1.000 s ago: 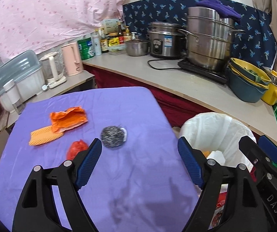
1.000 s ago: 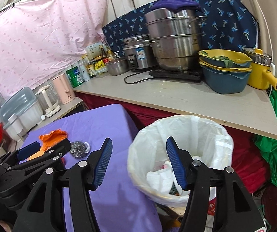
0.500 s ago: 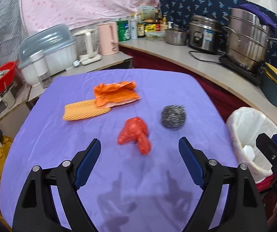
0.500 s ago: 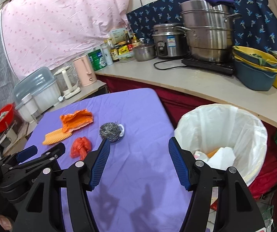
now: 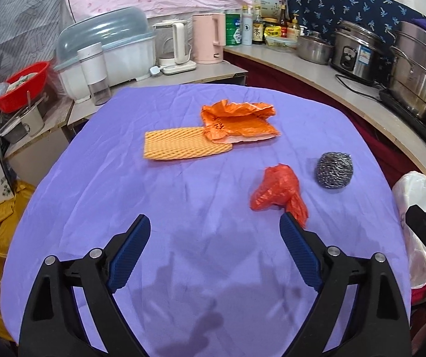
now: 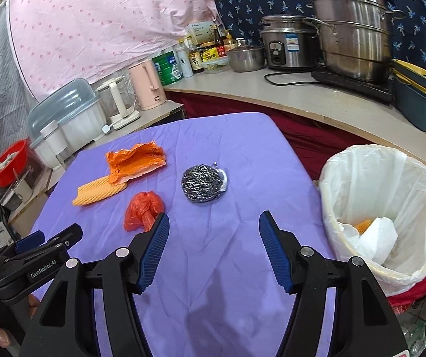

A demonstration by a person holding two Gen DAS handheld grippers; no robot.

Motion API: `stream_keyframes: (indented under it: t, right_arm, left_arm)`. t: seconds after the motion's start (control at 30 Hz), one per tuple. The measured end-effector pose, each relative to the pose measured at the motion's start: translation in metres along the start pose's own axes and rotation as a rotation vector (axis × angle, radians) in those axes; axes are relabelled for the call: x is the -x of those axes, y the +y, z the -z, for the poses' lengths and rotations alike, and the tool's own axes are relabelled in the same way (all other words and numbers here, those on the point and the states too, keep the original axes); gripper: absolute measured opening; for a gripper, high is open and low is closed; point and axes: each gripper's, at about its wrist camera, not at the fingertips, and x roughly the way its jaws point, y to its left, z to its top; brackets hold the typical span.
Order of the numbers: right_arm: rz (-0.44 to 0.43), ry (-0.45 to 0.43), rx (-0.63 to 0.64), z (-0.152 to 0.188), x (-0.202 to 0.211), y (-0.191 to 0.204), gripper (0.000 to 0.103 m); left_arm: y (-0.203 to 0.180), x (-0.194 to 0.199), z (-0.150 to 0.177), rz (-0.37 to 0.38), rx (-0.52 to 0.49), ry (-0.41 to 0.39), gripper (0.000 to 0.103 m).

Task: Collect trash
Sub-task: 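Grasp the red plastic bag with the left tool while the right tool grasps the steel wool scrubber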

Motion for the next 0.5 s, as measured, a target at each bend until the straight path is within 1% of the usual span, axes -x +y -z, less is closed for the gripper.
stream_keyframes:
  t: [0.23, 0.5]
  right_arm:
    - [-0.011, 0.026, 0.021, -0.012, -0.036, 0.013, 0.061]
    - [-0.016, 0.066, -0.005, -0.03, -0.086, 0.01, 0.062]
  left_arm:
    - [0.001, -0.018, -0.009, 0.002, 0.002, 0.01, 0.087]
    - [-0.011, -0.044, -0.023, 0.029, 0.0, 0.032, 0.088]
